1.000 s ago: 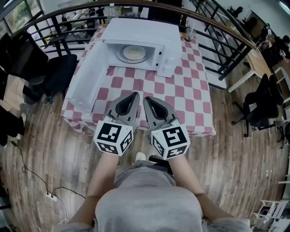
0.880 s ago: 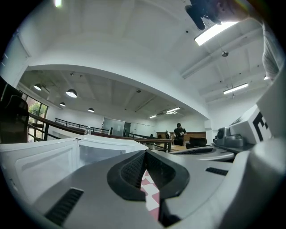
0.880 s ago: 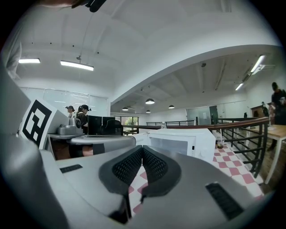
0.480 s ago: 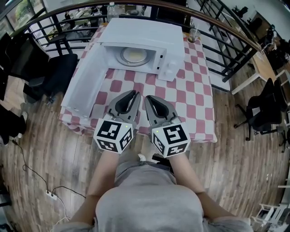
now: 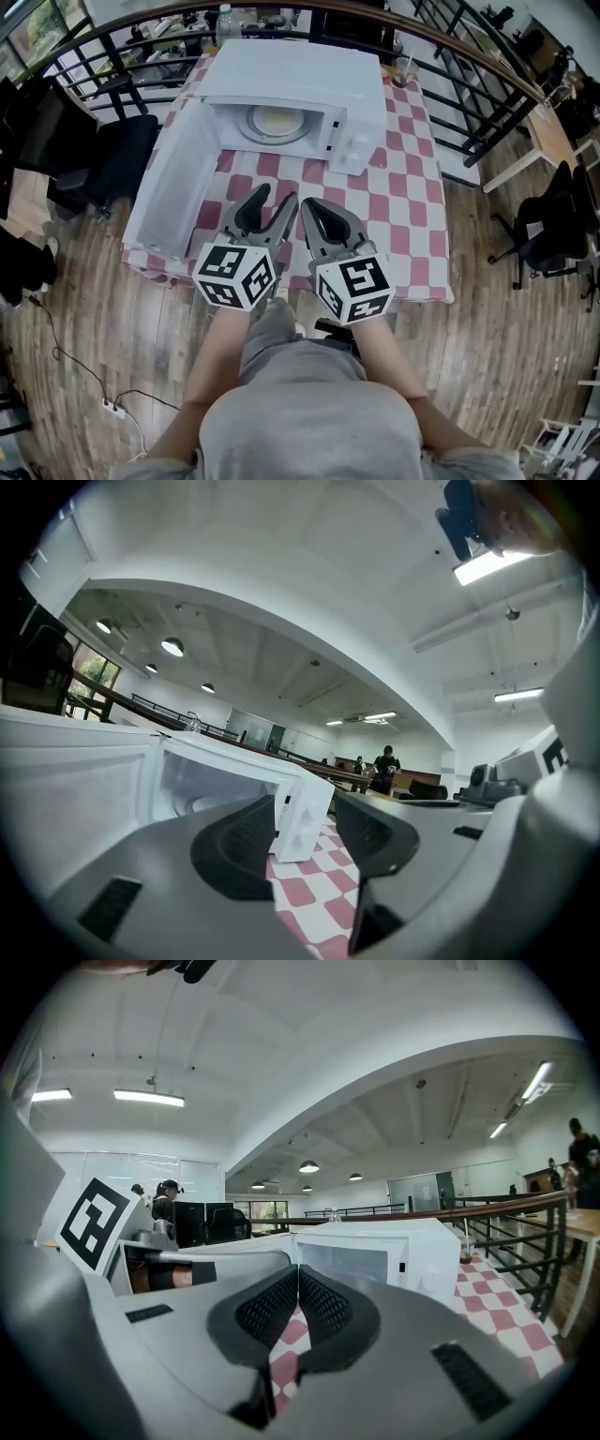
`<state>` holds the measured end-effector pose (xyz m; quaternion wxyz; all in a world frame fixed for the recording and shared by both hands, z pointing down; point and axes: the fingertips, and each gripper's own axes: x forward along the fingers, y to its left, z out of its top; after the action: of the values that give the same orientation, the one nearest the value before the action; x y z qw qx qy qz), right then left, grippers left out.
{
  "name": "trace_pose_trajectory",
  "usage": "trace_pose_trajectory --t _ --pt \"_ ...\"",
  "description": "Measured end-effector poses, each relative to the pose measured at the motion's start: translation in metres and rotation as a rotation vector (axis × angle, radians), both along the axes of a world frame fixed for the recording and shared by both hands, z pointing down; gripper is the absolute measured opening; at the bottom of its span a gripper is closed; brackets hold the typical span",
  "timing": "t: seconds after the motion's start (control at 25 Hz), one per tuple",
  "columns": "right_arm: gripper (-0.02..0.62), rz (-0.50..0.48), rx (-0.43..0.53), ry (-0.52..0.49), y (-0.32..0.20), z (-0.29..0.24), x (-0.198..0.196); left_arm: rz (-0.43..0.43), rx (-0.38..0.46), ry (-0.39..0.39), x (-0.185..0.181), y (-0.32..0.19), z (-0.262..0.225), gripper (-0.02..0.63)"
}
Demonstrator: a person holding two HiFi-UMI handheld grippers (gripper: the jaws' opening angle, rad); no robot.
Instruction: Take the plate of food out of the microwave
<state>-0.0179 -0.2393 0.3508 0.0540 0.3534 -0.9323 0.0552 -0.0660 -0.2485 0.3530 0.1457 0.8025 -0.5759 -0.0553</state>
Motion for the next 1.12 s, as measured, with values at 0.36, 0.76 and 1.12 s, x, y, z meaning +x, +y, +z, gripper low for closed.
trace_pose_trajectory --t 0.36,0.76,1.12 --pt "0.026 0.033 -0.030 -0.015 -0.043 0.010 -0.011 0.019 -0.030 0.033 -0.017 -0.048 0.022 0.177" --pt "0.026 0.023 -0.023 0.003 -0.079 0.028 -0.032 -0.007 -0.112 0.243 -0.042 -0.101 0.060 0.256" --pt "0.026 0.054 -0.017 0.063 -0.108 0.050 -0.035 -0.066 -0.203 0.410 -0.058 -0.149 0.103 0.266"
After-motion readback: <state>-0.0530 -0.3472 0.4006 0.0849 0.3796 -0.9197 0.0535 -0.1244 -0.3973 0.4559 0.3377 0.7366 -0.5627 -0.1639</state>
